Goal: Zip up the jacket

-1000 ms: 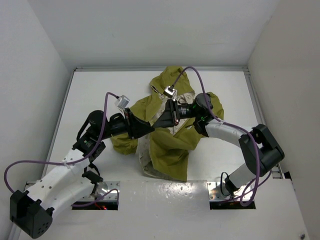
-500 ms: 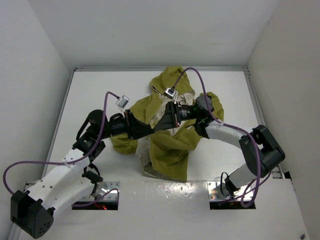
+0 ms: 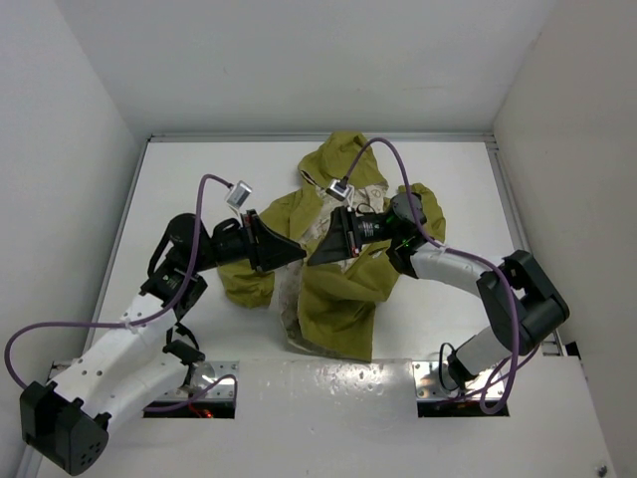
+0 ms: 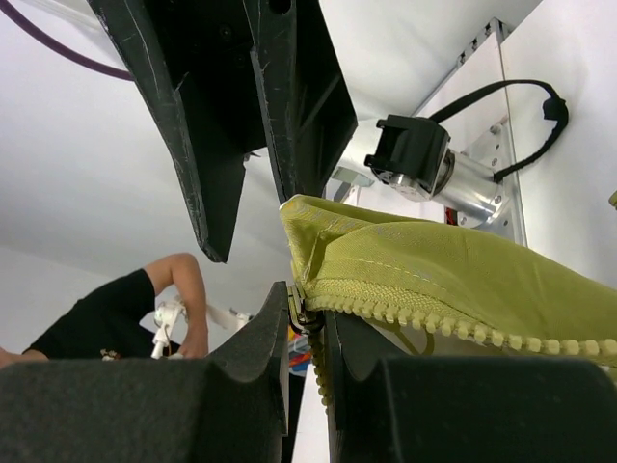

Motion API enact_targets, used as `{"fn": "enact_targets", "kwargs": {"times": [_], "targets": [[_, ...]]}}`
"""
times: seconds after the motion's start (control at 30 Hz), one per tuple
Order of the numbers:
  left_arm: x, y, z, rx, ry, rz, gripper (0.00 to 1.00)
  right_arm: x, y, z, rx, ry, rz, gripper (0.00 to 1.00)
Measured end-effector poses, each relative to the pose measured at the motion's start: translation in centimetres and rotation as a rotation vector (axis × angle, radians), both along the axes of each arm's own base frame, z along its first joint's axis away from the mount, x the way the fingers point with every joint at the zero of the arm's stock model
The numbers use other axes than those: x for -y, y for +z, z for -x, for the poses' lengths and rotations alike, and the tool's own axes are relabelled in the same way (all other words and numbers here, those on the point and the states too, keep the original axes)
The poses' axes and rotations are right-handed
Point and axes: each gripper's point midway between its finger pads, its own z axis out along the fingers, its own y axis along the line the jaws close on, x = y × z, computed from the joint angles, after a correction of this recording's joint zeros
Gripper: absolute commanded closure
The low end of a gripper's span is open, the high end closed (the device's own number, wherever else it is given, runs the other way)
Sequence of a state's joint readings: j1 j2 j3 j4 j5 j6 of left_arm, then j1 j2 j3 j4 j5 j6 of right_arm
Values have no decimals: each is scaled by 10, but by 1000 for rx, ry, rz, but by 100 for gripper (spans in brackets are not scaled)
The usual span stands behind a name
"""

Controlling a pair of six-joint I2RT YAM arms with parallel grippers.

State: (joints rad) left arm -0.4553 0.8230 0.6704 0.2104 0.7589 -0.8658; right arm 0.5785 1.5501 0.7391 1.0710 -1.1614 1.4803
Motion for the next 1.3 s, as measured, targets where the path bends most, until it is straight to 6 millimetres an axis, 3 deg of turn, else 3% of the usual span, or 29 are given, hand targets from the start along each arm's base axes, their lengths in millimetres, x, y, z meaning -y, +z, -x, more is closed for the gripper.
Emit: {"fn": "enact_targets", "kwargs": {"times": [0.33,0.43,0.47,0.57,1.3], "targets": [[0,-7,-2,6,8,-26,57,0,2,-1,4,2,-2,100],[1,-11,-4,-3,13,-37,71,-1,4,-1,8,4,-5,100],[1,-13,-5,-11,15,-41,83,-1,4,-1,9,5,-6,100],[3,-16,-7,-21,13,-45,100,0,4,-1,9,12,-3,100],[-1,-16,-5,29,15,-66,100,12,0,-16,4,-39,4,100]]}}
